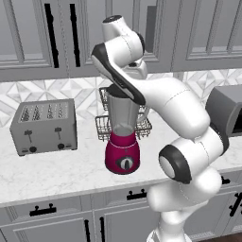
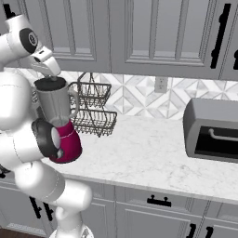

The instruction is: Close the lid blender by securely placing the lid on top.

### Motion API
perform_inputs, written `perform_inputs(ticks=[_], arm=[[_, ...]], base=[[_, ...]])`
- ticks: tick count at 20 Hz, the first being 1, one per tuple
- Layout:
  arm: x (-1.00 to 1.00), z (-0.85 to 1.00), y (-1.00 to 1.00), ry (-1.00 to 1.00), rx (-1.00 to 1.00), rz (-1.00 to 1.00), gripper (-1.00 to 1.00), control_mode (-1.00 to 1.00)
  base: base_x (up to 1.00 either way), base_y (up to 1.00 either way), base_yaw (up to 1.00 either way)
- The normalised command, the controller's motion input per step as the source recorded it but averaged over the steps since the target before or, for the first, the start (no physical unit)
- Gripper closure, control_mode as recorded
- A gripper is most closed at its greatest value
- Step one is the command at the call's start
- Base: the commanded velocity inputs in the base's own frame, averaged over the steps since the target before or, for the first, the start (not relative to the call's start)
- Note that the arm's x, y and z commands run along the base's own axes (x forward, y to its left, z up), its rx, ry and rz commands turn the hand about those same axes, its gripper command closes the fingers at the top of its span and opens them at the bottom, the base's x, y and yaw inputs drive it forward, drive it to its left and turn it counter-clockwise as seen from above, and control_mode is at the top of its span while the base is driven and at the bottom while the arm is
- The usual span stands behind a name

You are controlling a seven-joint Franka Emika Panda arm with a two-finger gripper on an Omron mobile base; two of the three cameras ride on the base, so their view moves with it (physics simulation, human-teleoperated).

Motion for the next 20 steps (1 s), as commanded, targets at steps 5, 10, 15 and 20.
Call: perform_inputs(ticks=[5,10,15,20], arm=[[0.0,0.0,0.0,-0.1,-0.02,0.0,1.0,-1.0],[0.13,0.0,0.0,-0.25,0.0,-0.05,1.0,-1.0],[0.01,-0.01,0.0,-0.04,0.0,-0.01,1.0,-1.0],[-0.16,-0.03,0.0,0.0,0.0,0.0,1.0,-1.0]], base=[[0.0,0.0,0.0],[0.0,0.0,0.0],[0.0,0.0,0.0],[0.0,0.0,0.0]])
